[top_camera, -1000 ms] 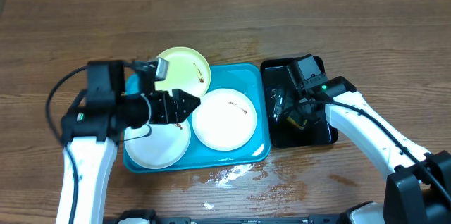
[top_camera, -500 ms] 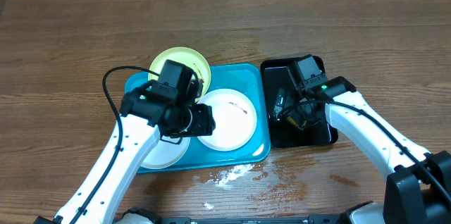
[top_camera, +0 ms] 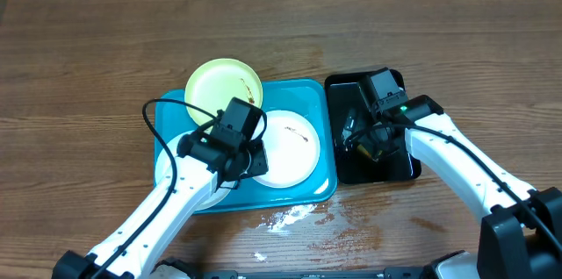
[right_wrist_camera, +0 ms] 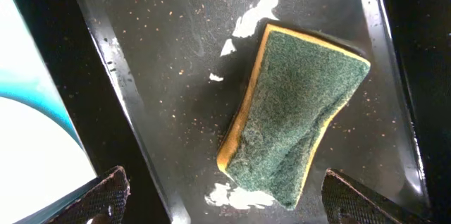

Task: Clean dirty plates on tray and stack at the side
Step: 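Move the left gripper to the white plate and pinch its rim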

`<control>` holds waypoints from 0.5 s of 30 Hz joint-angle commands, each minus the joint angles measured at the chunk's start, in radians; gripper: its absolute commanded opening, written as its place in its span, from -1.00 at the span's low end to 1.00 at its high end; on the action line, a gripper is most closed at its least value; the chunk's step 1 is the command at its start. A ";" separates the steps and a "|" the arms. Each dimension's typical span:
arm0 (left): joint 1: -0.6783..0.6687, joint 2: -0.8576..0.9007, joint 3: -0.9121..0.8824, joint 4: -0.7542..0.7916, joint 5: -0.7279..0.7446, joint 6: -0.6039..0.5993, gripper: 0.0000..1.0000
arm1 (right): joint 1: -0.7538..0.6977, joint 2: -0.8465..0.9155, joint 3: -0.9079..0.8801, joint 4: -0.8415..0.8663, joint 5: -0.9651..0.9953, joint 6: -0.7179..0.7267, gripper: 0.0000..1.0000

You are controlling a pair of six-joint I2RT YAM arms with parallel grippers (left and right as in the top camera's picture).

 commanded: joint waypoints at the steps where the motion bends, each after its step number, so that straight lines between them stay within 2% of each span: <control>1: -0.006 0.029 -0.056 0.067 -0.066 -0.058 -0.24 | -0.003 0.037 0.005 0.015 0.018 0.011 0.79; 6: -0.006 0.097 -0.061 0.090 -0.064 -0.075 -0.10 | -0.003 0.064 0.005 0.048 0.027 0.011 0.81; 15: -0.006 0.145 -0.061 0.100 -0.050 -0.082 -0.10 | -0.003 0.064 0.005 0.051 0.060 0.016 0.79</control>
